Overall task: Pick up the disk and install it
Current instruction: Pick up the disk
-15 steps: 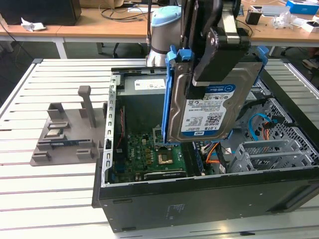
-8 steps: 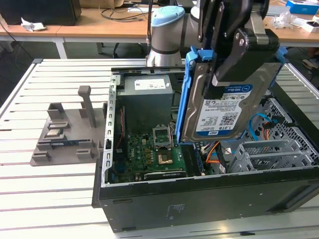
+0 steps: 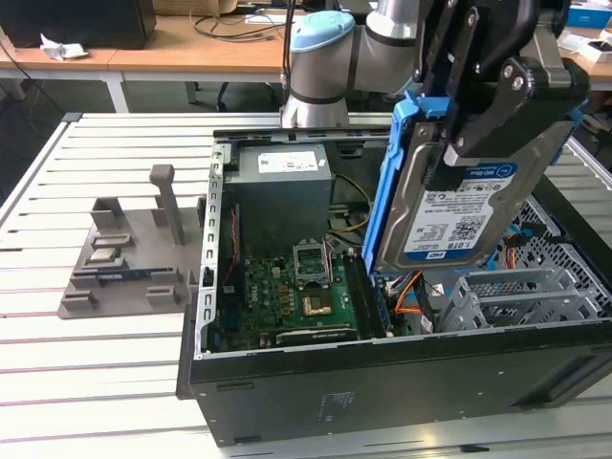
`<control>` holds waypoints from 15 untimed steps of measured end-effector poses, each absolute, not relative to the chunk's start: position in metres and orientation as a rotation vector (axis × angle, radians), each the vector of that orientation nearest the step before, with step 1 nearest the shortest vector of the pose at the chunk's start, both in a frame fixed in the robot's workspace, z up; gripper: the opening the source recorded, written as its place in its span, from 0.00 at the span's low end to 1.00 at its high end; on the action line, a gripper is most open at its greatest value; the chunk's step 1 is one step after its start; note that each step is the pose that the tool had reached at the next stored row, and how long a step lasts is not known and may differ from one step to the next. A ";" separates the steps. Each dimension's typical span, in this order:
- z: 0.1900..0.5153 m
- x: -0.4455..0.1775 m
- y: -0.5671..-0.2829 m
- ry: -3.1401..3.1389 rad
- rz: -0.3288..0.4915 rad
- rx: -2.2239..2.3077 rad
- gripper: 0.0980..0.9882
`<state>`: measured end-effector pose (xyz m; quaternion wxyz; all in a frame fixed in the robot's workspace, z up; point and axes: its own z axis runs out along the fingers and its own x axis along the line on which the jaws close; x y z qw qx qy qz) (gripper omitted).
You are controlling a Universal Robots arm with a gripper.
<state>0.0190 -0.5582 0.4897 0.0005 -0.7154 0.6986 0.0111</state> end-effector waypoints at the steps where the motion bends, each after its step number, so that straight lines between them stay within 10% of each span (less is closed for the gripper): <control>1: 0.490 0.023 -0.558 2.194 0.035 -2.247 0.30; 15: 0.488 0.081 -0.558 2.195 0.035 -2.247 0.30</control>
